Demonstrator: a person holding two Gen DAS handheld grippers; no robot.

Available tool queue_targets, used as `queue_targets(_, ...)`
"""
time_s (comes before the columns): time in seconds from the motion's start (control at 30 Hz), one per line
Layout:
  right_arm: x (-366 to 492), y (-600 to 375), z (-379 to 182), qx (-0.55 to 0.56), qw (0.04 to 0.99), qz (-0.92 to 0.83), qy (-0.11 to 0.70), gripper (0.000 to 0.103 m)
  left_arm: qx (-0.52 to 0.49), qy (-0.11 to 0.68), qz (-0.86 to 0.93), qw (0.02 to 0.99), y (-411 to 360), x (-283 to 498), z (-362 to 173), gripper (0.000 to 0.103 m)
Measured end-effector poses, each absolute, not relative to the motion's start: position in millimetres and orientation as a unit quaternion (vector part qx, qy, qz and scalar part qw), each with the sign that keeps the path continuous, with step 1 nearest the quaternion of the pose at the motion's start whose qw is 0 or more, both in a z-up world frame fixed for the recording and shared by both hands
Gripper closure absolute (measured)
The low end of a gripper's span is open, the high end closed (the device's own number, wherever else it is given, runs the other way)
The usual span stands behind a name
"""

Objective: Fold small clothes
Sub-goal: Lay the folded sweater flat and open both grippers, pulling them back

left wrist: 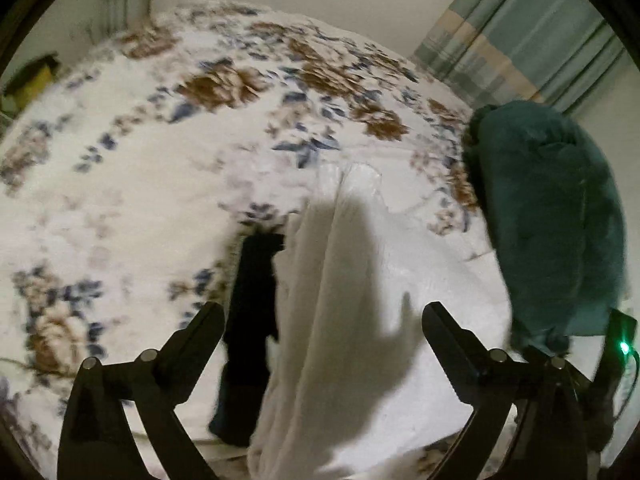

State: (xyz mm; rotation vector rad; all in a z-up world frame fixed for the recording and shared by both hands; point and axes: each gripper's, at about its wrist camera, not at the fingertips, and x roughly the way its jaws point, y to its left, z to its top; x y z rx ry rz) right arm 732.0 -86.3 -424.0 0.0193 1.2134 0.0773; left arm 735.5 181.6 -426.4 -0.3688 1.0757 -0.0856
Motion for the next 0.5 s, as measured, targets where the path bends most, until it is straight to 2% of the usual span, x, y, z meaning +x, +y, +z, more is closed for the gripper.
queue_targets(0.27, 667, -97, -392, -0.026, 0.831, -0.009, 0.556, 0.0, -0.103, 0.526, 0.004, 0.844, 150, 676, -416, 0.002)
queue_targets(0.5, 604, -105, -314, -0.033, 0.852, -0.029, 0.522, 0.0, -0.068, 0.526, 0.016, 0.847, 125, 617, -367, 0.002)
